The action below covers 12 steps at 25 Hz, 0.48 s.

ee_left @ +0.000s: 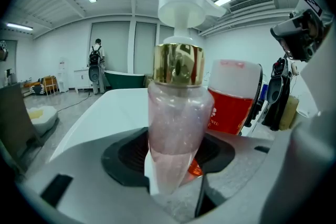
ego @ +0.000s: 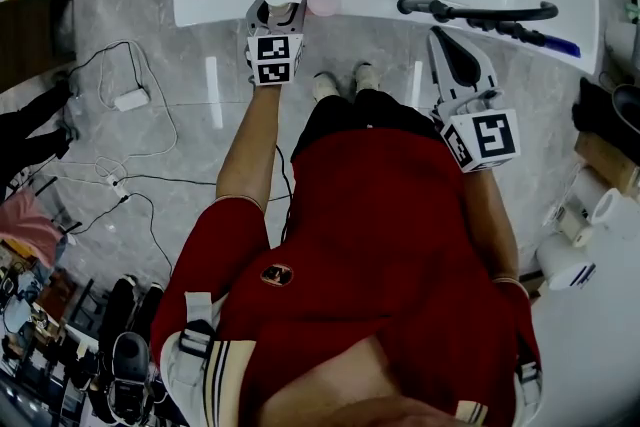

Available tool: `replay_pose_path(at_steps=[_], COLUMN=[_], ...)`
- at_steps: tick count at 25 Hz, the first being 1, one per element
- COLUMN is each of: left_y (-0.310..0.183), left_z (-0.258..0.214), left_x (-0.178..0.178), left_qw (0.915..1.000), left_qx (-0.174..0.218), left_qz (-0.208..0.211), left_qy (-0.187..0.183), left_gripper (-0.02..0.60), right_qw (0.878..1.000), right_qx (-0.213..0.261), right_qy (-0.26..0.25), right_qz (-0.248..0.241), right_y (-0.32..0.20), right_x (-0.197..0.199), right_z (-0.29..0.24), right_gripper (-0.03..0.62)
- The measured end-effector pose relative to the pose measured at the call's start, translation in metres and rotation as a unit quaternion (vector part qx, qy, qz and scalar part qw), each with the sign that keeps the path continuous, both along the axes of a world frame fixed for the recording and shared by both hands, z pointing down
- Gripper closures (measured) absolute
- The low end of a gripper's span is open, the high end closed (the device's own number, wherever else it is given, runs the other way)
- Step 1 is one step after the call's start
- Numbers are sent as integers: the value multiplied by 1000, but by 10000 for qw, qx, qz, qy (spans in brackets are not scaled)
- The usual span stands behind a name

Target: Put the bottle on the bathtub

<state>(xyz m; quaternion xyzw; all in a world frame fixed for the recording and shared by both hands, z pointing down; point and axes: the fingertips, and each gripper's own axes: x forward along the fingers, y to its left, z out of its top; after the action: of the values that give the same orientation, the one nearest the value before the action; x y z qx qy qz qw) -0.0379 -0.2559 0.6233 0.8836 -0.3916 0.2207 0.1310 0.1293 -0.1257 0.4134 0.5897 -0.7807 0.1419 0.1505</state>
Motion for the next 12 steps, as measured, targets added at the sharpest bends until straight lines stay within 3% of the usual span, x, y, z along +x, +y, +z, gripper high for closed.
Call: replay_pose_path(at_steps=[12], left_y=[12], left_z=[2], left_x=[-5], left_qw=[9998], left_qx=[-85], left_qz=[175], left_qy=[62], left_gripper=[314], right_qw=[10000], right_qx=[19], right_qy=[-10], right_qz=[-97], right_y=[8], right_x=[-5], right_z=[3], right_gripper=[595])
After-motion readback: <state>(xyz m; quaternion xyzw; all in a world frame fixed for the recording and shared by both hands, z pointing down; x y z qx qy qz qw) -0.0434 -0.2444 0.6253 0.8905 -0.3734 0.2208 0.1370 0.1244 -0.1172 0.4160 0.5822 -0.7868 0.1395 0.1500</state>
